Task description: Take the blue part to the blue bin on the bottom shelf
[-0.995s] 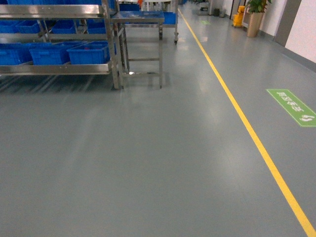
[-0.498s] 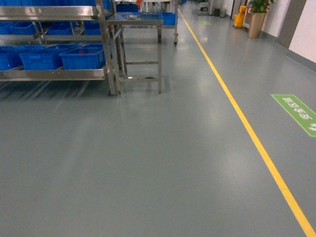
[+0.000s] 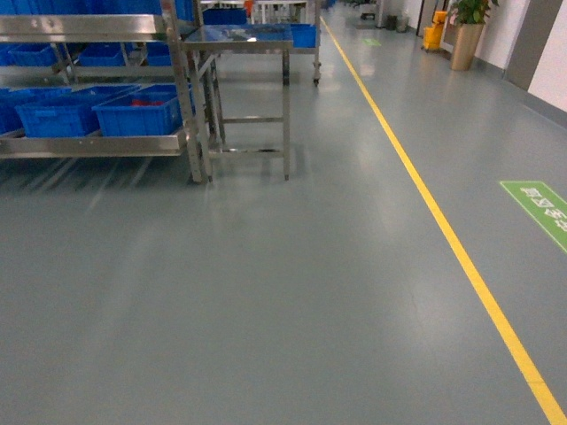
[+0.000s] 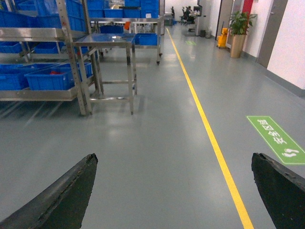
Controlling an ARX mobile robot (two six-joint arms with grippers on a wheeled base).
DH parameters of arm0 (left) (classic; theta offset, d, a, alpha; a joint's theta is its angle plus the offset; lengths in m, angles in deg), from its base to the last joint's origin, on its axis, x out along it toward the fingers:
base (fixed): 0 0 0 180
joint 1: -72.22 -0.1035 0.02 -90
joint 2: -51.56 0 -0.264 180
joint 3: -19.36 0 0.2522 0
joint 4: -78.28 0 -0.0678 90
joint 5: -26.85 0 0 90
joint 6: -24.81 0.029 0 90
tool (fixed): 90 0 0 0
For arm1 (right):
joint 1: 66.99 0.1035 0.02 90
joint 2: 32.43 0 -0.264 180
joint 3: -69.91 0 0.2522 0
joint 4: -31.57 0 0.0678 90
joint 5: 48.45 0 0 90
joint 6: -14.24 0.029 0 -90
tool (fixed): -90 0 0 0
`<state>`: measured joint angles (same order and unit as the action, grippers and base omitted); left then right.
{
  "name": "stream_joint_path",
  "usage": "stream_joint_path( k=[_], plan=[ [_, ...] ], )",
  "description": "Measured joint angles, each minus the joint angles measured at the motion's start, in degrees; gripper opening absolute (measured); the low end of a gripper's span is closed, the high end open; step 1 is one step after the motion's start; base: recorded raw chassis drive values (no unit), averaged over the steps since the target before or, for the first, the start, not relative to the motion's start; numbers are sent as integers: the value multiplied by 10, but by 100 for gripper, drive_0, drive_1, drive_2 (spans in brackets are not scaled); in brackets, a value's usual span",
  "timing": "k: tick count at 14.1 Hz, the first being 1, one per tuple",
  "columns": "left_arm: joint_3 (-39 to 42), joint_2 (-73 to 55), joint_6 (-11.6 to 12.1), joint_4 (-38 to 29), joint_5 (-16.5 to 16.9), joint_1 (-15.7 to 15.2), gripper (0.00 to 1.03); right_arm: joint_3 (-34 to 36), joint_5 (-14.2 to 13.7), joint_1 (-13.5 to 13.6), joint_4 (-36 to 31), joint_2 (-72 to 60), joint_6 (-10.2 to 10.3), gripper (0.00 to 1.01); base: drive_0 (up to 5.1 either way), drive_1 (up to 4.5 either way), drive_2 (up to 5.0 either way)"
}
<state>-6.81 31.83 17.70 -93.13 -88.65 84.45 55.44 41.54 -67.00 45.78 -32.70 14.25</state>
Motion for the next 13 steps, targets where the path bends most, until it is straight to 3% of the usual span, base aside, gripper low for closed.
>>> stream_joint_path(
  k=[13],
  plan=[
    [0,0,0,-2,0,0,43,0,0,0,-3,0,0,98,-2,424,-428]
  ],
)
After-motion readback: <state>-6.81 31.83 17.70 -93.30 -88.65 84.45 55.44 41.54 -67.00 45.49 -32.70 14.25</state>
